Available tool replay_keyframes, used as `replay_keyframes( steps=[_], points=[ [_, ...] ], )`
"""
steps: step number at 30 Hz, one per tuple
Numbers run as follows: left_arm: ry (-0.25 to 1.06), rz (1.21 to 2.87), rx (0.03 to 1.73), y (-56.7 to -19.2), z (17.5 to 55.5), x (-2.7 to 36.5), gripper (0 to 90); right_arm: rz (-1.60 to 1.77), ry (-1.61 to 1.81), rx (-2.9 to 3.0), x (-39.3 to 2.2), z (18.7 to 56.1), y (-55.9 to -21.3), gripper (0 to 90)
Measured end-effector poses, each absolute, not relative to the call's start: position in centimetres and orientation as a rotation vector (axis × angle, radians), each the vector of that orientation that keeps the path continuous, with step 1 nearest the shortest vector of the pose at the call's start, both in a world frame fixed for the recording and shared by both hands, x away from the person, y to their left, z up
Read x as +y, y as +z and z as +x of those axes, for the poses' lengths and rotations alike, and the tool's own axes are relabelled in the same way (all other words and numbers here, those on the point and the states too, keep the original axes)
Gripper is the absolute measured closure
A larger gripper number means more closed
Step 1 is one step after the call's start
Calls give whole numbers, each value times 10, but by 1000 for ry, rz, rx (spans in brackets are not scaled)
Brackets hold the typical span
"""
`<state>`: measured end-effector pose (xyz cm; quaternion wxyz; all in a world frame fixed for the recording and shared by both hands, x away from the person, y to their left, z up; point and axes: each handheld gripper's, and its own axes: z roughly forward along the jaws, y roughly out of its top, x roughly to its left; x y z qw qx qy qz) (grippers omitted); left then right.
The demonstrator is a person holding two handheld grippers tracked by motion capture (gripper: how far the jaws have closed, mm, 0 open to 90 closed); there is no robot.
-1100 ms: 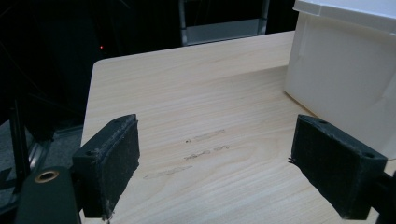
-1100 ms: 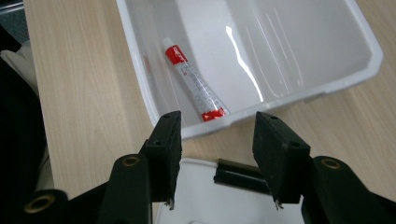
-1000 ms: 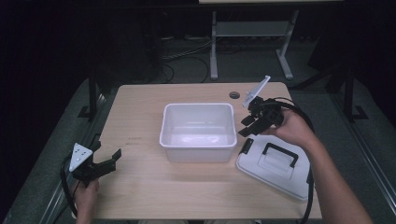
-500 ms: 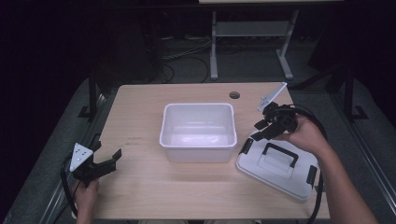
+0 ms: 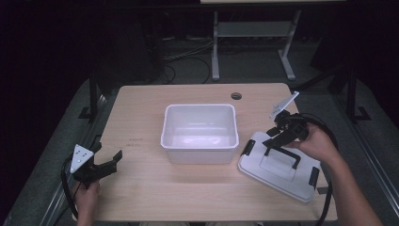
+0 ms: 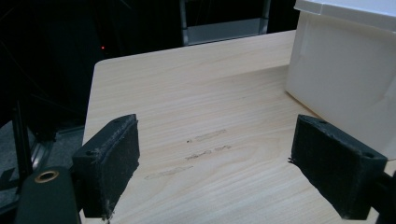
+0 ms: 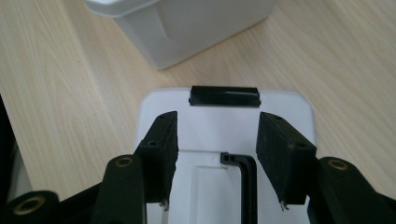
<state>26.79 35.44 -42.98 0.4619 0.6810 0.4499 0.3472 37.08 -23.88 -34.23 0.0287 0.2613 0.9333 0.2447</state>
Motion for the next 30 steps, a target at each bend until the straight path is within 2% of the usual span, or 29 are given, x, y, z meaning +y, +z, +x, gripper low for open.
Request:
replay_keyframes(
  steps=[18,30],
  points=[
    [850,1687,1109,-432,269,353,147,922,723,2866,-270,364,-369,465],
    [852,1684,1114,-432,269,353,147,986,712,2863,-285,364,-386,510]
  ],
)
